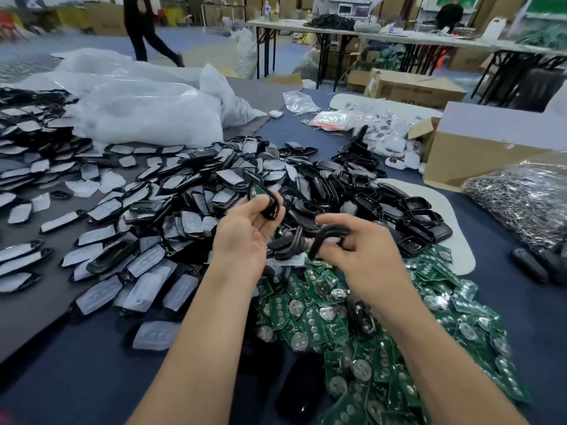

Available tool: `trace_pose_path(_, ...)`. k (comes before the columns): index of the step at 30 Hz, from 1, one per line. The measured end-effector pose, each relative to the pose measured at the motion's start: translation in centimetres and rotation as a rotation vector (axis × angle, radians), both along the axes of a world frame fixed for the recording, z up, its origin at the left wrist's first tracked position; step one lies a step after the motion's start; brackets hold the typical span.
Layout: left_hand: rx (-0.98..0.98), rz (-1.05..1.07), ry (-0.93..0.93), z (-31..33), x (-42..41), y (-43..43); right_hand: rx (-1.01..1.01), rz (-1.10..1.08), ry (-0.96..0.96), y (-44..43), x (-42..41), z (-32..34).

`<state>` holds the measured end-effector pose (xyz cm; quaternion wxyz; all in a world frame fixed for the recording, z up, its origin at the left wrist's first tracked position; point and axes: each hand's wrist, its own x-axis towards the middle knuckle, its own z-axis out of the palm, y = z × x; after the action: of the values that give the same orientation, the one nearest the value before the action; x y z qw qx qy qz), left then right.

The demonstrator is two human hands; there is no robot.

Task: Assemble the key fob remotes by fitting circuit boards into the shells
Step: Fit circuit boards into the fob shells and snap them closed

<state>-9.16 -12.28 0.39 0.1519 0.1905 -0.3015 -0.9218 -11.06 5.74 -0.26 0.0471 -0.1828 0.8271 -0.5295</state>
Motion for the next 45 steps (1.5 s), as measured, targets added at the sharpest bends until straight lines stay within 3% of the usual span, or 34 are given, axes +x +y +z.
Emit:
trace_pose_path(3,-0.145,-0.014,-0.041,-0.2,-0.4,1.2,0.002,-0.087,-0.041,2.5,0.7,-0.3)
trace_pose_path(6,-0.208,0.046,-0.060,-0.2,-0.7,1.5,0.107,-0.168,0.058,3.0,0.9,-1.2)
trace_pose_path(14,-0.357,0.390,-0.121,-0.2,-0.6,0.6,0.330,-0.019,0.365,-2.5,-0.2,0.0)
trace_pose_path(20,-0.335,0.571,-0.191,-0.7,-0.3,-0.9,0.641,0.288,0.317,-5.6,-1.3,1.0)
trace_pose_path(25,-0.253,0.641,-0.204,-0.4,-0.4,-1.5,0.530,0.108,0.317,-7.7,-4.2,2.4)
trace_pose_path(33,-0.191,0.673,-0.215,-0.6,-0.2,-2.4,0.713,-0.061,0.132,-13.5,-7.0,0.6)
trace_pose_path(40,-0.210,0.640,-0.209,-0.8,-0.4,-2.3,0.441,-0.147,0.014,-12.9,-7.5,0.0)
trace_pose_path(42,-0.230,0.606,-0.208,-0.9,-0.3,-2.2,0.273,-0.143,-0.011,-11.0,-7.0,0.4)
trace_pose_path(45,-0.345,0.467,-0.218,-1.0,-0.5,-1.4,-0.111,-0.071,-0.202,-7.2,-5.1,1.2)
